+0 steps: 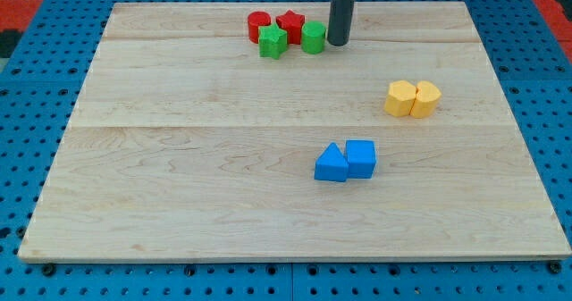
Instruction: Touch the red star
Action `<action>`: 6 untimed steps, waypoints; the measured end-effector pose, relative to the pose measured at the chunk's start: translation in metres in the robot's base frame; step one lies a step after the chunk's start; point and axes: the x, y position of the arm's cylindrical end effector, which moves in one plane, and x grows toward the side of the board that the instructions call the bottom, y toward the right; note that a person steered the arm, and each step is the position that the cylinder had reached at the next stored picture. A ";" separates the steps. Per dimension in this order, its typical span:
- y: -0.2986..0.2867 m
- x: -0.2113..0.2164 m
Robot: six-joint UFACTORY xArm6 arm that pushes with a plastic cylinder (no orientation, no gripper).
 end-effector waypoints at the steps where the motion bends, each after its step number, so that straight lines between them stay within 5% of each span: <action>1: -0.032 -0.006; 2: -0.011 -0.054; 6: -0.038 -0.080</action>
